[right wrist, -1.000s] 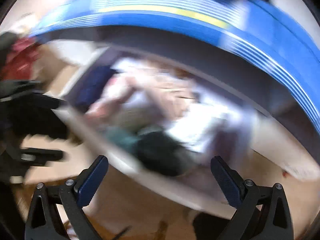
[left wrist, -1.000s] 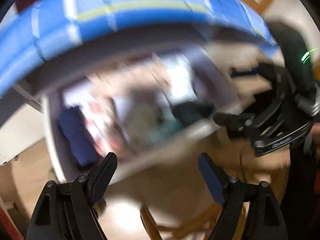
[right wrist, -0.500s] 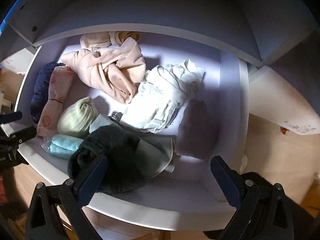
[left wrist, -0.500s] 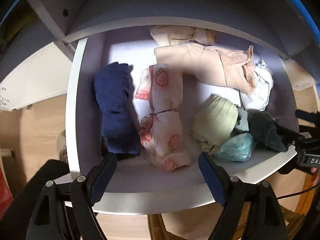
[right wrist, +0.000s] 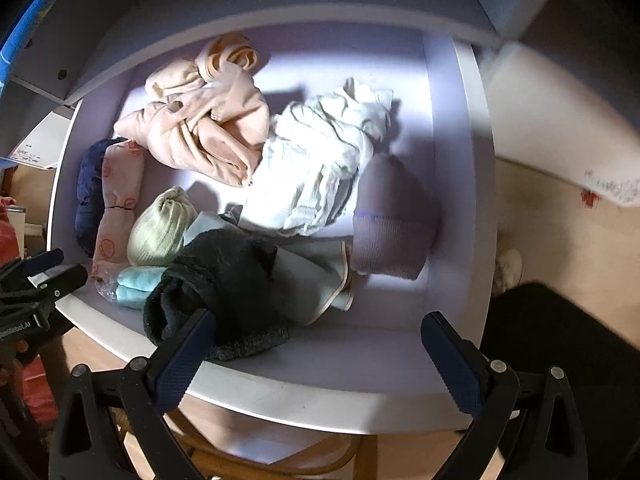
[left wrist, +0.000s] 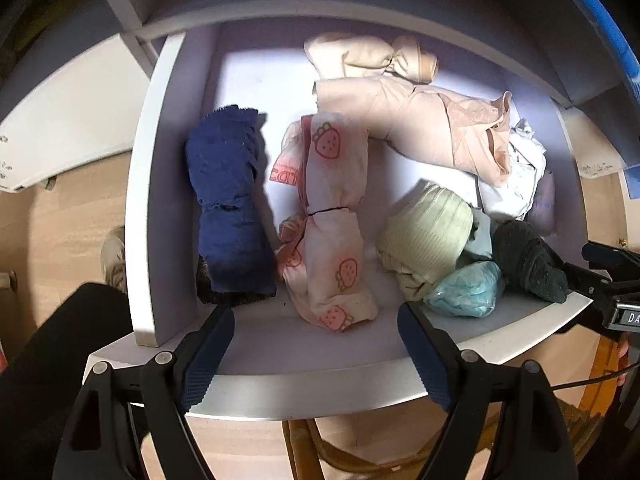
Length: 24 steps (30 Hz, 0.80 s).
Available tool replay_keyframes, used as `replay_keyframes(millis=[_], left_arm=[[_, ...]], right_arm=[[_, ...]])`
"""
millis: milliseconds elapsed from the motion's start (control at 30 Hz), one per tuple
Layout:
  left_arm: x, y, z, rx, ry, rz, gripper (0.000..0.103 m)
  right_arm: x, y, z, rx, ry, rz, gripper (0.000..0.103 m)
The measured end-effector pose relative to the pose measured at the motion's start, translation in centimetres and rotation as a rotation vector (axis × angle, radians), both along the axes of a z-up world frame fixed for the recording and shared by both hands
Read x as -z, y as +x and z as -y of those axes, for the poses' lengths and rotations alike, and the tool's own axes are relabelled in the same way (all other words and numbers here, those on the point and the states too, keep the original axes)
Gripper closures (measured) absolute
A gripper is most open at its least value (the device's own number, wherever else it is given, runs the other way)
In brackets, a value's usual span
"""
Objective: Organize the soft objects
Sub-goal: 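Move both grippers over the open drawer of clothes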
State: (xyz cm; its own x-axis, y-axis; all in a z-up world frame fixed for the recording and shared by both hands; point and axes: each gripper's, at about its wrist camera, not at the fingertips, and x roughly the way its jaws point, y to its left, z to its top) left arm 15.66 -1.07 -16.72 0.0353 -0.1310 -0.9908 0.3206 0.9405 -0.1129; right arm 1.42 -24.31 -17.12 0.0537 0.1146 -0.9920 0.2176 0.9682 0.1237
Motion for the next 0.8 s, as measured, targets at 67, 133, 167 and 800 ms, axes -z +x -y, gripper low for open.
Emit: replay_keyframes(millis=[67, 133, 167, 800], left_arm=[[0.2, -0.7, -0.4, 0.004, -0.003, -0.025, 0.017], [0.4, -1.3, -0.7, 0.007, -0.004, -0.045, 0.017], [0.5, -1.7, -0.9, 0.009, 0.0, -0.061, 0.017], [1.7, -3.3, -1.7, 0.004, -0.045, -0.13, 0.018]], right_arm=[[0.2, -0.4, 0.1, 0.006, 0.015, -0.017, 0.0], [0.4, -0.8, 0.0, 0.004, 0.027, -0.04, 0.0], [0.5, -1.0, -0.1, -0.001, 0.03, -0.051, 0.0], [0.1, 2.1, -0.6, -0.042, 0.058, -0.035, 0.0]])
